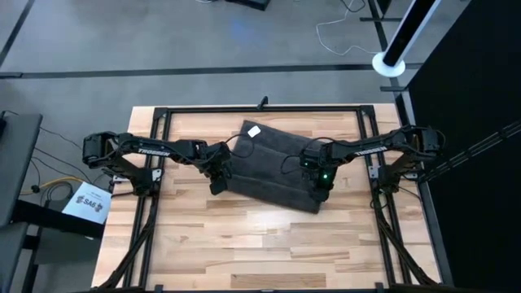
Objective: Roll towel
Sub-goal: Roll the black towel
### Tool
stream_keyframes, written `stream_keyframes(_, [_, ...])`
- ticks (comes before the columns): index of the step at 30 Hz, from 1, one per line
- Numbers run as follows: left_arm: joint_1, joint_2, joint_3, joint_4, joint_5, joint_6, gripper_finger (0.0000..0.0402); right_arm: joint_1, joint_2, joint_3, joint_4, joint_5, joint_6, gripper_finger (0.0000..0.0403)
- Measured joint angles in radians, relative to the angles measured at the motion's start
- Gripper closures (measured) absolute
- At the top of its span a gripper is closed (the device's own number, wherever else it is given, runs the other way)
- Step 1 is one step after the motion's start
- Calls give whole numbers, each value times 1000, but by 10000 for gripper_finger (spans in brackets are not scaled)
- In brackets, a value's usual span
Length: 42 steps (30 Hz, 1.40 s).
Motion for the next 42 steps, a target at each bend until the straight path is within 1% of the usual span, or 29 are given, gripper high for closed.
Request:
stream_keyframes(2, [0,0,0,6,-1,2,400,-1,0,0,-3,28,6,386])
stream_keyframes(6, [3,0,0,16,-1,2,400,1,0,-1,-24,37,7,341])
stream_keyframes(9, [3,0,-1,17,-1,1,400,0,0,1,-64,41,11,316])
stream_keyframes(11, [3,0,-1,17,-1,1,400,0,0,21,-133,51,9,307])
stream_keyframes(15, [3,0,-1,18,3,1,400,10,-7,96,-277,76,1,303])
stream_keyframes(17, [3,0,-1,18,4,1,400,21,-21,145,-307,77,-10,302])
stream_keyframes(20, [3,0,-1,20,5,2,400,44,-39,215,-247,77,-18,302])
stream_keyframes(23, [3,0,-1,25,6,3,400,63,-28,245,-56,77,-12,301])
stream_keyframes(25, [3,0,-1,28,7,10,400,66,2,245,61,76,10,303])
stream_keyframes(27, [3,0,-1,26,8,10,400,60,43,244,119,76,13,309])
stream_keyframes(30, [3,0,0,25,21,10,400,40,107,242,118,77,5,328])
stream_keyframes(34, [3,0,33,-5,26,34,400,25,175,212,78,77,-29,356])
stream_keyframes(39, [6,0,82,-35,27,65,400,28,205,166,73,73,-44,395])
stream_keyframes(42, [18,0,88,-35,28,91,400,35,206,142,89,66,-44,399])
